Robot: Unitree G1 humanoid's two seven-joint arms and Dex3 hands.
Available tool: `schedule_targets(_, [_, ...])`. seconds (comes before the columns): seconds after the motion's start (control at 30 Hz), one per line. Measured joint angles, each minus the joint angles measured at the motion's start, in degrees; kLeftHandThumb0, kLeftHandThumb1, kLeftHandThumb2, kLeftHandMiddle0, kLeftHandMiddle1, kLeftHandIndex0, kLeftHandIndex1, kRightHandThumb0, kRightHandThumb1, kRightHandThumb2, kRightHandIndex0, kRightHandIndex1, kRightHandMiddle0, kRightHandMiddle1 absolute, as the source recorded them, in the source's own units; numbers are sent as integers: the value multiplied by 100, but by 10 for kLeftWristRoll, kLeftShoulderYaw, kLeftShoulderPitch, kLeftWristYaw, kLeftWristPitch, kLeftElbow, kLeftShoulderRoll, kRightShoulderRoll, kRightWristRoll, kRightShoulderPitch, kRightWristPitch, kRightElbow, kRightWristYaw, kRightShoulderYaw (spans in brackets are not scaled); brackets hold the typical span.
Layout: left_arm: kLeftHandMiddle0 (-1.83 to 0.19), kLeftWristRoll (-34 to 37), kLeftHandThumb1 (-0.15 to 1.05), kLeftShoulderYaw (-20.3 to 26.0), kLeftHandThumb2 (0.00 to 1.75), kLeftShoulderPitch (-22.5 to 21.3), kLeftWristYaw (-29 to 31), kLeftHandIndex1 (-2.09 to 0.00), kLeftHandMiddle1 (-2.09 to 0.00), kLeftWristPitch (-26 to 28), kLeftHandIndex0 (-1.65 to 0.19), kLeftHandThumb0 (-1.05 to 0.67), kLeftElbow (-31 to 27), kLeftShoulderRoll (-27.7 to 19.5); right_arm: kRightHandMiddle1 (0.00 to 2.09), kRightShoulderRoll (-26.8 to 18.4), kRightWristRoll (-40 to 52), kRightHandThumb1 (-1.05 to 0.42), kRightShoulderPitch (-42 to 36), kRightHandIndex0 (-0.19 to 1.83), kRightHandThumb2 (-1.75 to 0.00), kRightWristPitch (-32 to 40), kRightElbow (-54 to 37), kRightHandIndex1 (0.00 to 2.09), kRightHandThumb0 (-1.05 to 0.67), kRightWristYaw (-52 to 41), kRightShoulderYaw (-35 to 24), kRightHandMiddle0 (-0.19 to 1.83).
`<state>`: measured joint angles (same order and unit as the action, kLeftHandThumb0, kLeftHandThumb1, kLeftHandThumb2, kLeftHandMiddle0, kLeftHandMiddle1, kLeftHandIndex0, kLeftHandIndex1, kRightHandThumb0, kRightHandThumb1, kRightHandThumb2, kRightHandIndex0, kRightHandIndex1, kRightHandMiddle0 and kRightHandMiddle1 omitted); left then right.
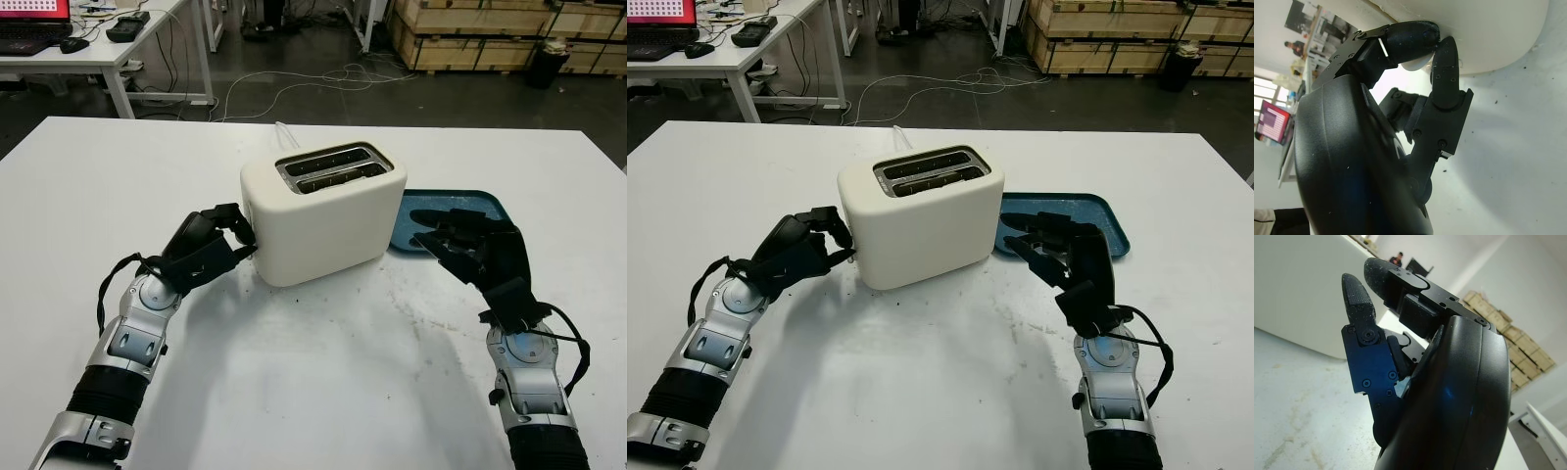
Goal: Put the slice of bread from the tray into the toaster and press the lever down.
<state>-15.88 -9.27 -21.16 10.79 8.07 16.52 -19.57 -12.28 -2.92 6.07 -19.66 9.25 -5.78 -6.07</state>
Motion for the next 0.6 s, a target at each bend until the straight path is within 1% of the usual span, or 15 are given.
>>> schedule_targets(0.07, [-69, -26, 92, -20, 48, -14, 1, -151, -175, 34, -57, -29, -1, -2, 0, 0, 0, -84, 0, 101, 0, 0, 0, 68, -39, 0, 0, 114])
schedule_targets(0.13, [-70, -44, 92, -35, 44, -28, 2, -142, -175, 54, -62, -26, 6, -5, 0, 0, 0, -84, 0, 101, 0, -1, 0, 68, -40, 0, -1, 114])
schedule_targets(0.17, [-74, -49, 92, -40, 42, -33, 2, -139, -175, 59, -66, -25, 12, -5, 0, 0, 0, -84, -1, 101, 0, -1, 0, 68, -40, 0, -2, 114])
schedule_targets(0.33, [-74, -51, 92, -54, 41, -56, 3, -140, -175, 75, -72, -28, 38, -6, 0, 0, 0, -85, -3, 101, 0, -1, 0, 69, -40, 0, -2, 114])
schedule_targets(0.4, [-68, -51, 92, -57, 42, -59, 3, -138, -169, 76, -70, -28, 43, -7, 0, 0, 0, -85, -3, 100, 0, -1, 0, 68, -39, 0, -2, 113])
schedule_targets(0.47, [-68, -50, 92, -59, 43, -59, 3, -137, -163, 76, -69, -29, 44, -8, 0, 0, 0, -85, -3, 99, 0, -1, 0, 68, -39, 0, -2, 113])
schedule_targets(0.6, [-65, -50, 92, -62, 45, -60, 3, -134, -159, 78, -66, -29, 43, -10, 0, 0, -2, -85, -4, 100, 0, -1, 0, 68, -39, 0, -2, 113])
